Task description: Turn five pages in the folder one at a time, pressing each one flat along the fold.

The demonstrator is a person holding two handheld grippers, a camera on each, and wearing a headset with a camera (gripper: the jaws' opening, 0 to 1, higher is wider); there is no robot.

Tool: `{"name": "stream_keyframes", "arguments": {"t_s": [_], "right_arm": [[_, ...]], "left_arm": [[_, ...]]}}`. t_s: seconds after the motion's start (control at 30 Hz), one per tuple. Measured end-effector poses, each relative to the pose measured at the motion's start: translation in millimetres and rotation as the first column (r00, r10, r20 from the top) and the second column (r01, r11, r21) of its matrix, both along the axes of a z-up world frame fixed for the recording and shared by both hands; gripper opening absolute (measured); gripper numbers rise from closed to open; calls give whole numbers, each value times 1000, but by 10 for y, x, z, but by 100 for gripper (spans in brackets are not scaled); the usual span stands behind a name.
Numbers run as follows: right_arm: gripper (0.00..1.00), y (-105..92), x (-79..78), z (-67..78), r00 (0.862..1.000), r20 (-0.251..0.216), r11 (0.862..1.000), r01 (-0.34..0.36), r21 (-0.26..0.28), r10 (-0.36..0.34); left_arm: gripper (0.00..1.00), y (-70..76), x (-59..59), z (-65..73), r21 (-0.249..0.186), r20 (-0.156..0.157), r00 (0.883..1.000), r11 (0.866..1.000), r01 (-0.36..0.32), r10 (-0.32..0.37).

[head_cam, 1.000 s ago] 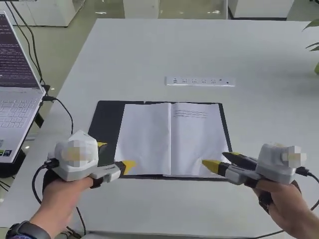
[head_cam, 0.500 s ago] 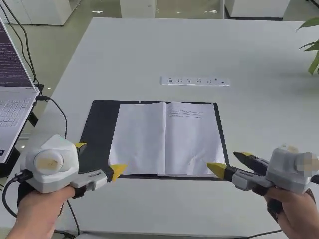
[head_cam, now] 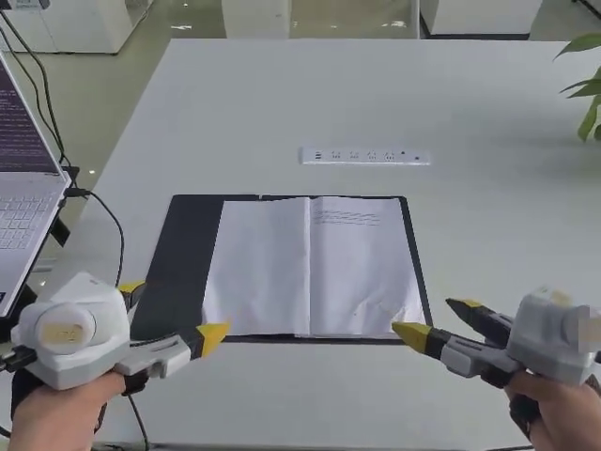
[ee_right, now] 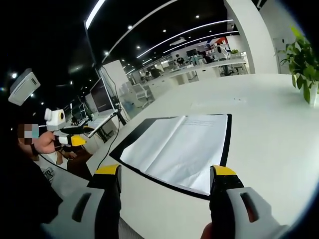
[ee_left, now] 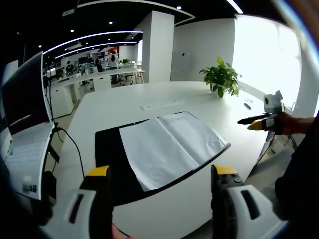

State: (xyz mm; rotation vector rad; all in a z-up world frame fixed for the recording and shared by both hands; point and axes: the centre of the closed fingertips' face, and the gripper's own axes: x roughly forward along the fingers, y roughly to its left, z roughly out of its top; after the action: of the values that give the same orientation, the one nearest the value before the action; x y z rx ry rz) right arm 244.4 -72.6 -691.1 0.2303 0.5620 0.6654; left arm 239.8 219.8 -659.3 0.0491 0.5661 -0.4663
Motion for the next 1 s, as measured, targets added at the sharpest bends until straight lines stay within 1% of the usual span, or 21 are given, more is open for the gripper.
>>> {"name": "stream_keyframes", "arguments": {"t_s": [0.27, 0.33, 0.43, 0.53, 0.63, 0.83, 0.9, 0.93, 1.0], "right_arm": [[72, -100, -59, 22, 1000, 0, 1000, 22, 4, -22], [72, -137, -69, 16, 999, -2, 999, 34, 9, -34], [72, -191, -91, 13, 999, -5, 999, 51, 16, -51], [72, -237, -111, 16, 998, -6, 997, 68, 21, -68], [72, -278, -119, 13, 997, -6, 996, 83, 25, -83], [72, -322, -147, -36, 995, -17, 995, 101, 25, -100], [72, -337, -155, -69, 995, -23, 995, 102, 15, -101], [72, -342, -160, -71, 994, -25, 994, 104, 14, -104], [72, -341, -162, -64, 994, -28, 994, 111, 22, -110]], "left_arm": [[81, -205, 99, -7, 3, -3, 998, 998, 58, -58], [81, -277, 128, -11, 3, -4, 997, 997, 76, -76], [81, -423, 173, -38, 3, -9, 992, 992, 126, -126], [81, -529, 221, -49, 2, -12, 989, 989, 147, -147], [81, -636, 261, -27, -2, -9, 985, 985, 170, -170], [81, -905, 354, -30, -14, -9, 972, 972, 236, -236], [81, -1010, 381, -60, -7, -15, 965, 965, 262, -262], [80, -1087, 396, -73, -5, -18, 960, 960, 278, -278], [80, -1195, 429, -103, -8, -20, 954, 954, 300, -300]]}}
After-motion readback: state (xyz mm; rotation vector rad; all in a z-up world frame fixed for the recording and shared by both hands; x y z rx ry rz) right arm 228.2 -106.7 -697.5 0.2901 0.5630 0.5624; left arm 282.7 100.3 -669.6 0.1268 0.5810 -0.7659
